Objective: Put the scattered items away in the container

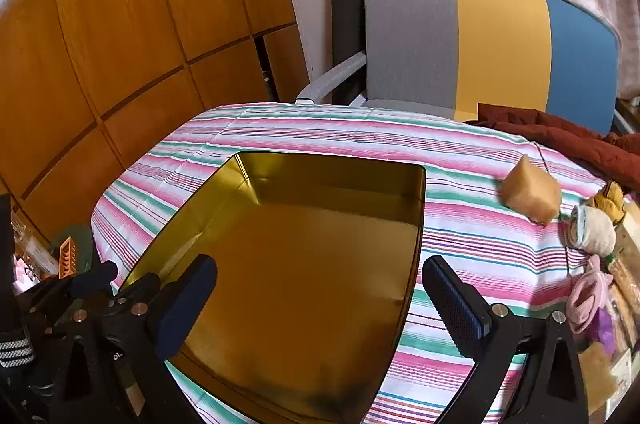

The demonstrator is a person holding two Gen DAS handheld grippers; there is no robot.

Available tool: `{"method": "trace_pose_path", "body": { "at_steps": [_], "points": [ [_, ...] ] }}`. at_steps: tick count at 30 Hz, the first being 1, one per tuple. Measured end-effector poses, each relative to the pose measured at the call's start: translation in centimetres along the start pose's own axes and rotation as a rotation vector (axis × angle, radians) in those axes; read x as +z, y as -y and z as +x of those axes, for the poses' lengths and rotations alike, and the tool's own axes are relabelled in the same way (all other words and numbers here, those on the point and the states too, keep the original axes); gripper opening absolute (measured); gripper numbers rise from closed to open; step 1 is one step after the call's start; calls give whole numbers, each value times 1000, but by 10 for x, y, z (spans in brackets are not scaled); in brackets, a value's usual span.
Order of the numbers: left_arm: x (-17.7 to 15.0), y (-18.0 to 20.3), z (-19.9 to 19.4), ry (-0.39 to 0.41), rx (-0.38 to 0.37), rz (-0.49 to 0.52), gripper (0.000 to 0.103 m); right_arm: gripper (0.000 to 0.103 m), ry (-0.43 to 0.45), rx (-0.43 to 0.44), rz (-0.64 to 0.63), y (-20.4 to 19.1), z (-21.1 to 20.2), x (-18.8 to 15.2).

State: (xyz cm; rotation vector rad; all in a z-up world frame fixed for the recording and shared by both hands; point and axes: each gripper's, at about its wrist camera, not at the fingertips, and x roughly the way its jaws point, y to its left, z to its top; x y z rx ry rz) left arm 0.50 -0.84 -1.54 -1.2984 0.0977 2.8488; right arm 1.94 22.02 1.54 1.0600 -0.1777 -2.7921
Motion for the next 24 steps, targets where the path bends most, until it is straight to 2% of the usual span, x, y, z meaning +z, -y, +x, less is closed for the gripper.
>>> {"method": "trace_pose_path", "body": {
  "at_steps": [8, 24],
  "points": [
    [-1, -1, 5, -29, -23, -17, 57, 103, 1, 13, -2, 1, -1, -2],
    [0, 8, 2, -22, -10, 9, 57, 103, 27, 20, 11, 5, -9, -7]
  ]
}}
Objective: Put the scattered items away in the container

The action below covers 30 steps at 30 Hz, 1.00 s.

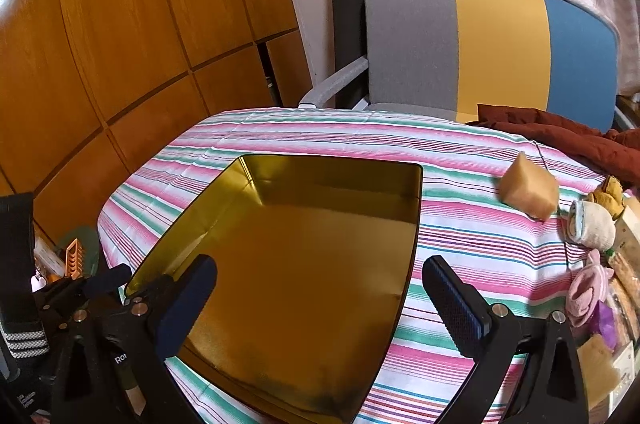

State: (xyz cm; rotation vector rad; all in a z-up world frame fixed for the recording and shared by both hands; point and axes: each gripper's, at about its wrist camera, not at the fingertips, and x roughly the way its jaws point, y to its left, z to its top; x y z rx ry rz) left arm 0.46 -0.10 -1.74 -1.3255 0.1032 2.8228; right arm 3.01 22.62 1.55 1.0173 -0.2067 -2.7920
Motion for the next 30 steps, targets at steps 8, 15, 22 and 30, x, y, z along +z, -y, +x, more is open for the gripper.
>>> {"method": "trace_pose_path", "body": {
  "at_steps": [8, 15, 22, 30],
  "points": [
    [-1, 1, -2, 2, -19, 1, 57, 103, 34, -16, -6, 3, -6, 0],
    [-3, 14, -3, -10, -90, 14, 57, 103, 23, -26, 1, 13, -15, -3],
    [-11, 38, -5, -30, -210, 55, 57, 103, 60, -27, 26, 34, -41, -12],
    [-20, 85, -19, -16, -341, 189, 56, 103, 146, -164, 73, 81, -93, -30]
  ]
}}
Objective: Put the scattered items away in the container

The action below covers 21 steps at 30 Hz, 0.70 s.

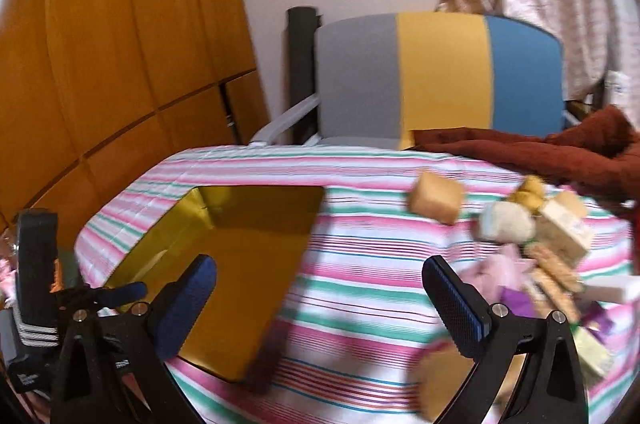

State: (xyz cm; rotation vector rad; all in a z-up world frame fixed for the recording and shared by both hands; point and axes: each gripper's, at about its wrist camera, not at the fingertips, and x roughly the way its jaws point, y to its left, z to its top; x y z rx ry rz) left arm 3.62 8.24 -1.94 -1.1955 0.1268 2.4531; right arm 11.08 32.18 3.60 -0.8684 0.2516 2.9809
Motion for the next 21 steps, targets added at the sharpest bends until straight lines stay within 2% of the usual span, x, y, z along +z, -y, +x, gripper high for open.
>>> {"method": "trace_pose_path", "body": {
  "at_steps": [5, 11, 12, 15, 17, 19, 21],
  "points": [
    [-1, 27, 5, -58, -233, -9, 57, 103, -48, -105, 77, 57, -10, -4],
    [-2, 58, 5, -62, -304, 63, 57, 103, -196, -210, 226, 136, -21, -21],
    [-1, 66, 7, -76, -353, 76, 57, 103, -217, -224, 248, 147, -23, -25],
    [-1, 79, 13, -112, -403, 82, 58, 103, -292, -253, 302, 172, -24, -39],
    [1, 93, 17, -126, -424, 116, 62, 103, -334, -235, 355, 178, -23, -43],
    [4, 104, 19, -129, -442, 143, 65, 103, -368, -172, 393, 180, -19, -45],
    [5, 119, 20, -134, -476, 189, 68, 103, -419, -200, 350, 175, -14, -49]
  ]
}}
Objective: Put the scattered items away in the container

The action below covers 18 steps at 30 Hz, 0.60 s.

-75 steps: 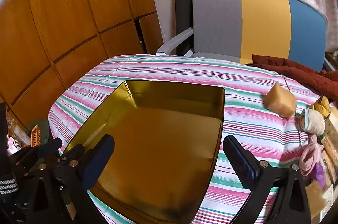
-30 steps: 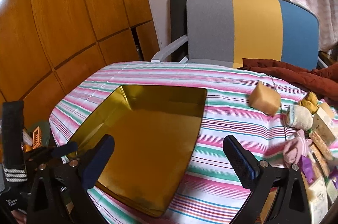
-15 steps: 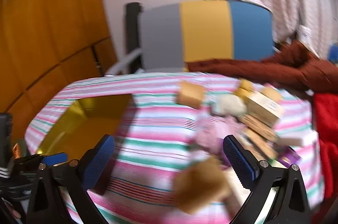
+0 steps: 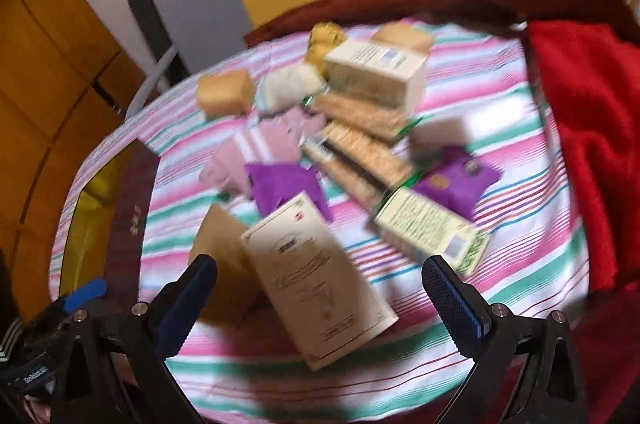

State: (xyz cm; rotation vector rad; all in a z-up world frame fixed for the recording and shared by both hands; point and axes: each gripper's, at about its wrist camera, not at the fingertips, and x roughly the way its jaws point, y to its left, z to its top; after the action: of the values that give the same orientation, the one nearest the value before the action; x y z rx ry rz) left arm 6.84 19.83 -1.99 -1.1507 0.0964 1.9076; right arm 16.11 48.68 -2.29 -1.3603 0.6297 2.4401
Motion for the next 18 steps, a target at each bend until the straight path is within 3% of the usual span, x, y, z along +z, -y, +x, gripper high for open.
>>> {"method": "trace_pose_path", "body": {
  "at_steps": [4, 6, 7, 8, 10, 18],
  "points": [
    [5, 19, 13, -23, -23, 107, 71, 102, -88, -54, -104, -16, 12, -5],
    [7, 27, 21, -38, -37, 150, 71, 96, -122, -74, -137, -17, 19, -8],
    [8, 31, 25, -49, -45, 173, 71, 85, -132, -67, -141, -17, 24, -8],
    [9, 33, 30, -60, -46, 184, 71, 68, -141, -56, -145, -16, 27, -8],
    [11, 35, 40, -84, -53, 193, 71, 61, -136, -43, -134, -13, 29, -8],
    [15, 38, 64, -120, -74, 221, 71, 55, -31, -21, -106, -9, 13, -8]
  ]
}}
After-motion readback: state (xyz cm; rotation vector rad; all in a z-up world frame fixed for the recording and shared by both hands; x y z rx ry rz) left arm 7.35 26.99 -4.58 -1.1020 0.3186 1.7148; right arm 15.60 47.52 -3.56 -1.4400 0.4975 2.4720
